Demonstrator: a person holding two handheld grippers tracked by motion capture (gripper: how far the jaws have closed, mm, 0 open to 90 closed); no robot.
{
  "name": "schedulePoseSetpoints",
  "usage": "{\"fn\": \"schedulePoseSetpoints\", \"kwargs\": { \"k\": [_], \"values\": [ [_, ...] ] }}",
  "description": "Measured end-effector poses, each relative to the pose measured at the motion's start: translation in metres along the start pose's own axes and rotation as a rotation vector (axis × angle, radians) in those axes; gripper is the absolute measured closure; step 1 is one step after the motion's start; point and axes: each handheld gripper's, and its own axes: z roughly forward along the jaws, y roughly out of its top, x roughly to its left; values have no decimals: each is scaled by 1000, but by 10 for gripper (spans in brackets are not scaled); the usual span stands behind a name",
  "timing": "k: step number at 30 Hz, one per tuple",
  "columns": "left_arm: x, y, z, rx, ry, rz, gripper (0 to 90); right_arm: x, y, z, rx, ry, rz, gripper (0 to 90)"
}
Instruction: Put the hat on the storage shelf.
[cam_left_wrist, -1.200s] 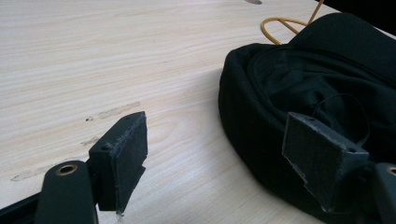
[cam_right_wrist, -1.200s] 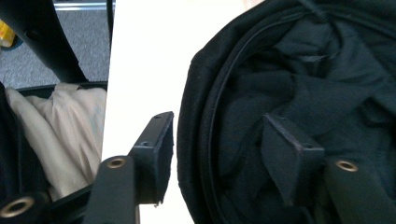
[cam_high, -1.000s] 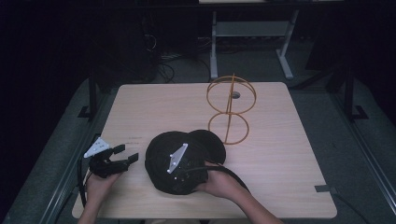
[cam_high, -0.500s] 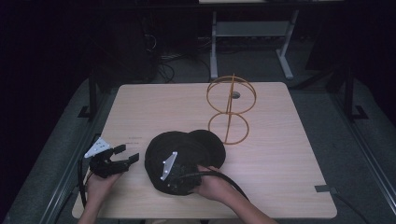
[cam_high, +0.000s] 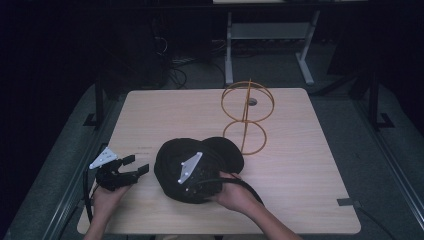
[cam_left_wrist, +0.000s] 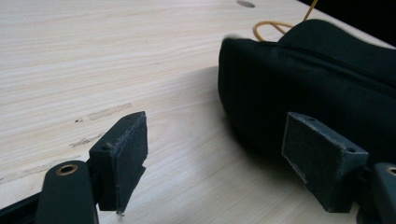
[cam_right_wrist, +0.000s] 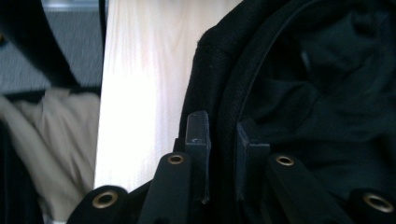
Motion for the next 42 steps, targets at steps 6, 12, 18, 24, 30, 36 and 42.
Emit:
{"fn": "schedulePoseSetpoints", "kwargs": {
  "k": [6,12,18,24,30,36,42],
  "values": [
    [-8,3,0,-13,-47,22,220,-13,2,-38,-100,-19,50,777],
    [-22,8,6,-28,-97,72,215,-20,3,-61,-139,-26,66,778],
    [-38,15,13,-34,-147,121,212,-26,4,-78,-170,-23,93,777],
    [-56,24,14,-53,-204,159,210,-29,10,-91,-181,-29,101,777],
    [-72,37,10,-89,-242,206,200,-34,10,-98,-186,-38,107,777],
    [-84,49,14,-86,-217,276,162,-37,12,-102,-192,-15,120,776],
    [-90,57,22,-123,-208,295,134,-37,15,-107,-217,22,126,777]
  ]
}}
